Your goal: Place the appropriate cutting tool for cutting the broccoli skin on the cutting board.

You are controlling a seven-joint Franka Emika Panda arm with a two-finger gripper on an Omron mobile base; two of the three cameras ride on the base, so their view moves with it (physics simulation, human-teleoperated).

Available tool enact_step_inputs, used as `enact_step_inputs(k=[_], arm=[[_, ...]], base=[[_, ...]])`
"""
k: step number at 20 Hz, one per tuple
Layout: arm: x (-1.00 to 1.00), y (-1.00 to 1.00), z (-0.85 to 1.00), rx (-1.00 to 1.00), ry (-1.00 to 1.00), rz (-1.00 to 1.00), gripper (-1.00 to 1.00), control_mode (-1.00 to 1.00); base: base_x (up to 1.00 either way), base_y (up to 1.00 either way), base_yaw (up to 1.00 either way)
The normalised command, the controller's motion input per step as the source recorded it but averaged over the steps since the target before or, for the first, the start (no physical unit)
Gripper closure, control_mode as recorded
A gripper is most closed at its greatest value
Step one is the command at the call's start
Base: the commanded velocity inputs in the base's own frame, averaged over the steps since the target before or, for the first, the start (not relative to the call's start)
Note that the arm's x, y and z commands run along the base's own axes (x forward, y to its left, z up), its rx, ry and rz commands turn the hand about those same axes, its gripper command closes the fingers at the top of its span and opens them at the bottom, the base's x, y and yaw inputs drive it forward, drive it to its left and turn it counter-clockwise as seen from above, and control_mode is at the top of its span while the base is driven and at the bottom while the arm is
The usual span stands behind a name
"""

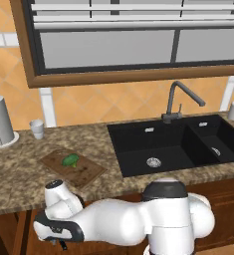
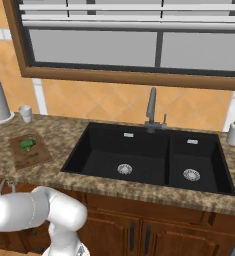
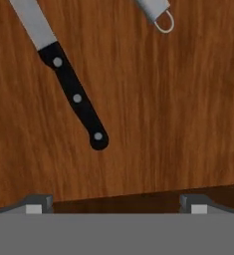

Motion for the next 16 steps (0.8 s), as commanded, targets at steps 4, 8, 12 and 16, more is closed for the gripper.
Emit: enact_step_inputs(k=[4,8,12,16], arm=[[-0.61,0.02,-0.28,0.0,0.0,0.0,-1.0,-1.0],[-0.68,0.06,-0.21,0.0,0.07,0.0,-1.0,-1.0],[-0.86,0.07,-0.02,0.0,0.07,0.0,-1.0,-1.0],[-0.91,0.08,0.02,0.0,0.01,0.0,-1.0,-1.0]], base=[[0.0,0.0,0.0],[0.0,0.0,0.0],[0.0,0.0,0.0],[0.0,0.0,0.0]])
